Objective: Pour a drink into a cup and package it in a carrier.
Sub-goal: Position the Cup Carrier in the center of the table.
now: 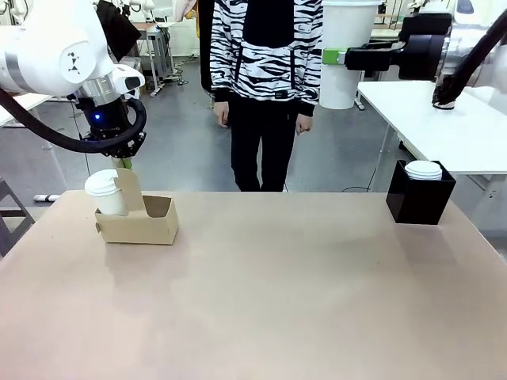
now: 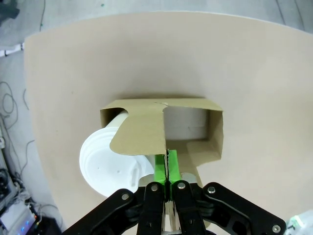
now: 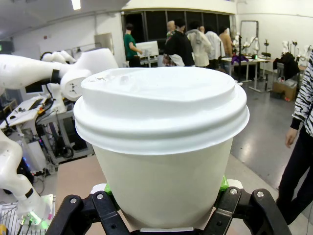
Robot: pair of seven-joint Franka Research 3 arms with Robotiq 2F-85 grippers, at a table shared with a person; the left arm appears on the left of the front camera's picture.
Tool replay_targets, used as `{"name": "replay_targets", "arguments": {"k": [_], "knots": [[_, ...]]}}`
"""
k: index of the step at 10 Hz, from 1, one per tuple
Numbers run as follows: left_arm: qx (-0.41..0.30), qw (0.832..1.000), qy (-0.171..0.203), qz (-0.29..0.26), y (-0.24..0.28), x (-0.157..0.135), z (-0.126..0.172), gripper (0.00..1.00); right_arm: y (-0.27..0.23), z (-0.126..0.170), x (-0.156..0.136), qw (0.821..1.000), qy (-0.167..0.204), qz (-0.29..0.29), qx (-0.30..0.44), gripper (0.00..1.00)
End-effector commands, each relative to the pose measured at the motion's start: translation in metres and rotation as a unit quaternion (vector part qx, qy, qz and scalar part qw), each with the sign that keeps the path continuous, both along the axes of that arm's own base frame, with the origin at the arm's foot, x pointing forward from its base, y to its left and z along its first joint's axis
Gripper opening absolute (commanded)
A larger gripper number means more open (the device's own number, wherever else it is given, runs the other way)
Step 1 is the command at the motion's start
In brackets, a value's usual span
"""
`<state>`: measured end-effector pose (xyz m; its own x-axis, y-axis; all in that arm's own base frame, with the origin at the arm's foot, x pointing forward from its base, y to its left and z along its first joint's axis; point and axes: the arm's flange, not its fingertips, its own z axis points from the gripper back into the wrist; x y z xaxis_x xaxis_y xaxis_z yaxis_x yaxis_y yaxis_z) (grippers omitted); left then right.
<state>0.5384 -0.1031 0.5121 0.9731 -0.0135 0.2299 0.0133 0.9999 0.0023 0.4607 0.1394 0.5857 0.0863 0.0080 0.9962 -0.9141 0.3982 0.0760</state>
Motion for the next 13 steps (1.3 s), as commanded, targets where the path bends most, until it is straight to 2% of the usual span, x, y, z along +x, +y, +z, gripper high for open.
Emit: {"name": "replay_targets", "arguments": {"k": [1,4,6,9,11,13], "knots": [[-0.019,1.0,0.004,0.02,-0.025,-0.027,0.043,0.02,0.002,0.005,0.002,1.0,-0.005,0.002,0.005,0.81],[-0.03,0.999,0.029,0.029,-0.096,-0.079,0.09,0.02,0.002,0.005,0.002,1.0,-0.005,0.002,0.005,0.81],[-0.032,0.998,0.025,0.042,-0.158,-0.116,0.1,0.02,0.002,0.005,0.002,1.0,-0.005,0.002,0.005,0.81],[-0.004,0.999,0.018,0.041,-0.248,-0.149,0.079,0.02,0.002,0.005,0.002,1.0,-0.005,0.002,0.005,0.81],[-0.004,0.999,0.018,0.029,-0.285,-0.151,0.051,0.02,0.002,0.005,0.002,1.0,-0.005,0.002,0.005,0.81],[0.009,0.999,0.02,0.024,-0.306,-0.14,0.02,0.02,0.002,0.005,0.002,1.0,-0.005,0.002,0.005,0.81]]}}
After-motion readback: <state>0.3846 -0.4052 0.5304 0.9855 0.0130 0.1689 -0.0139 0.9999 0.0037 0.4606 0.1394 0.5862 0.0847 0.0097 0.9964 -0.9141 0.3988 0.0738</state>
